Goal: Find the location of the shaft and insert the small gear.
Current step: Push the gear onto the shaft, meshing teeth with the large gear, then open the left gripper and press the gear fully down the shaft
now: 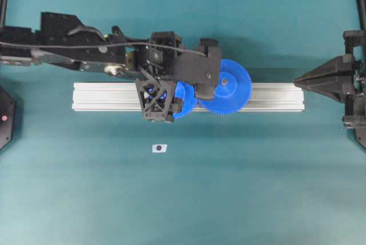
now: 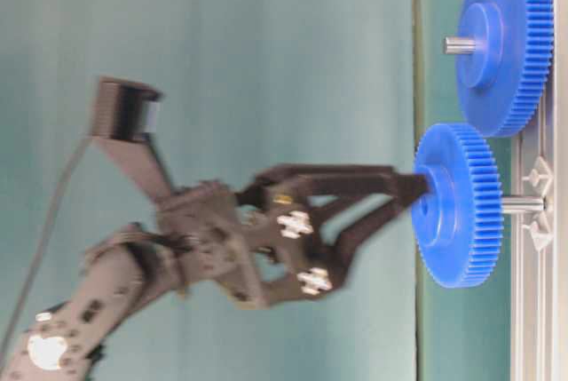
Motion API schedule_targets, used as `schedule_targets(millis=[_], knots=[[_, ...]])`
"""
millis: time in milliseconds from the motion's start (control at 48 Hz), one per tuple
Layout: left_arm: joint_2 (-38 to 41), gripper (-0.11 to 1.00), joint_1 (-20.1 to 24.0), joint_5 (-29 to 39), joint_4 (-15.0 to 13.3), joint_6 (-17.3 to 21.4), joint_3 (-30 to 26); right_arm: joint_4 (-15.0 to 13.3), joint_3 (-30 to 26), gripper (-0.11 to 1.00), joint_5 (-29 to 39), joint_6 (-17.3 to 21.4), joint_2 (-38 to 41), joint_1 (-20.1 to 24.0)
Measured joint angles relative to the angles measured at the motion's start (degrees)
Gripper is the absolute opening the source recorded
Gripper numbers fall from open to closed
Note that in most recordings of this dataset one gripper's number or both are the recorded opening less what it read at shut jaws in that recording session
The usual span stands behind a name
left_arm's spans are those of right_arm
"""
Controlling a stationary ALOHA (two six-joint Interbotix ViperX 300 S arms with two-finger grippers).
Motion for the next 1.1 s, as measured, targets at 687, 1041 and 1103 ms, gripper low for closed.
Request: schedule_targets(millis=[687, 1041, 1103], knots=[[-5.4, 0.09, 3.3, -1.5, 0.0, -0.1, 4.4, 0.1, 0.0, 0.1, -0.2, 0.0, 0.0, 0.0], [0.9, 0.01, 3.3, -2.5, 0.1, 0.1, 4.9, 0.1, 0.3, 0.1, -0.2, 0.0, 0.0, 0.0], [1.4, 0.01, 3.3, -2.6, 0.1, 0.1, 4.8, 0.1, 0.3, 0.11, -0.2, 0.2, 0.0, 0.0]])
